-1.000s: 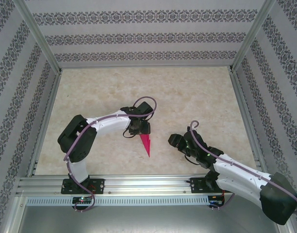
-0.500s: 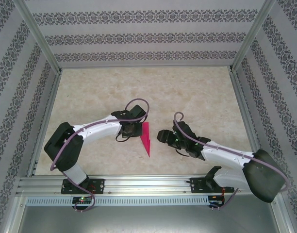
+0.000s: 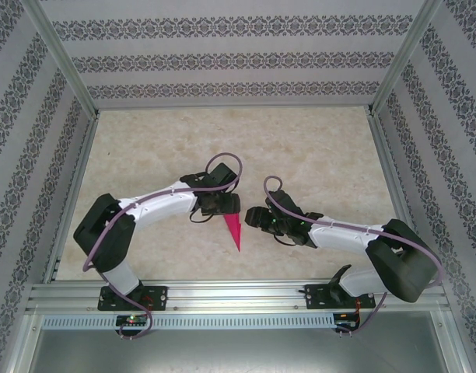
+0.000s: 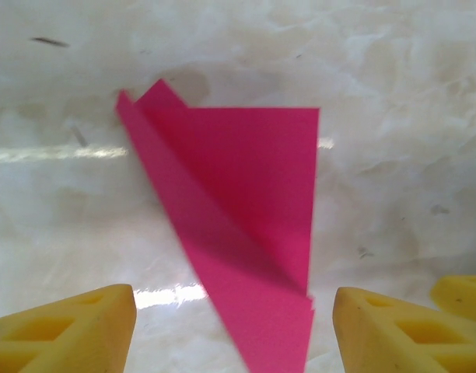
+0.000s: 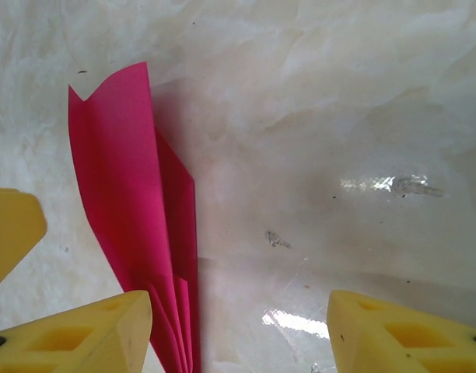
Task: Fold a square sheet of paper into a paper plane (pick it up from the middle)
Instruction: Move a paper plane to the center of the table.
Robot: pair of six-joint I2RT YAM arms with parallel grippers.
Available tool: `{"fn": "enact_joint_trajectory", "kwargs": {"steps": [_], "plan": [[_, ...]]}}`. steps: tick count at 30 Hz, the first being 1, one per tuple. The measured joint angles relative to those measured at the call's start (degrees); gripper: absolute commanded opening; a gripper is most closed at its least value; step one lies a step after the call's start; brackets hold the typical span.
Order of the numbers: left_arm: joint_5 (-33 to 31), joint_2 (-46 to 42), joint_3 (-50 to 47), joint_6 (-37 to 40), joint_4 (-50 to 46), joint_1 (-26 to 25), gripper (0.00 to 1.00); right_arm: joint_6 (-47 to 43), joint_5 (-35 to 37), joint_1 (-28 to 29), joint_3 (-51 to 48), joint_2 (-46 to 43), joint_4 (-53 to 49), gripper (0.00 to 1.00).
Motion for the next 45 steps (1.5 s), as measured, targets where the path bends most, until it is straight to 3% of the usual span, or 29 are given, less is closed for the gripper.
{"fn": "enact_joint_trajectory", "kwargs": {"steps": [3,7,16,45], "plan": [[1.0,2.7,1.3,0.0,0.2,0.0,0.63,0.4,0.4,0.0,0.0,0.0,0.0,0.62],[1.4,4.1,1.4,0.3,0.0,0.0,0.46,0.4,0.3,0.3,0.0,0.4,0.5,0.61],[0.5,-0.7,-3.1,0.2,0.1,0.3,0.12,-0.9,-2.0,3.0,0.9,3.3,4.5,0.59],[0.3,-1.1,-5.2,0.2,0.2,0.8,0.12,-3.7,-9.9,5.5,4.8,13.6,13.3,0.51]]}}
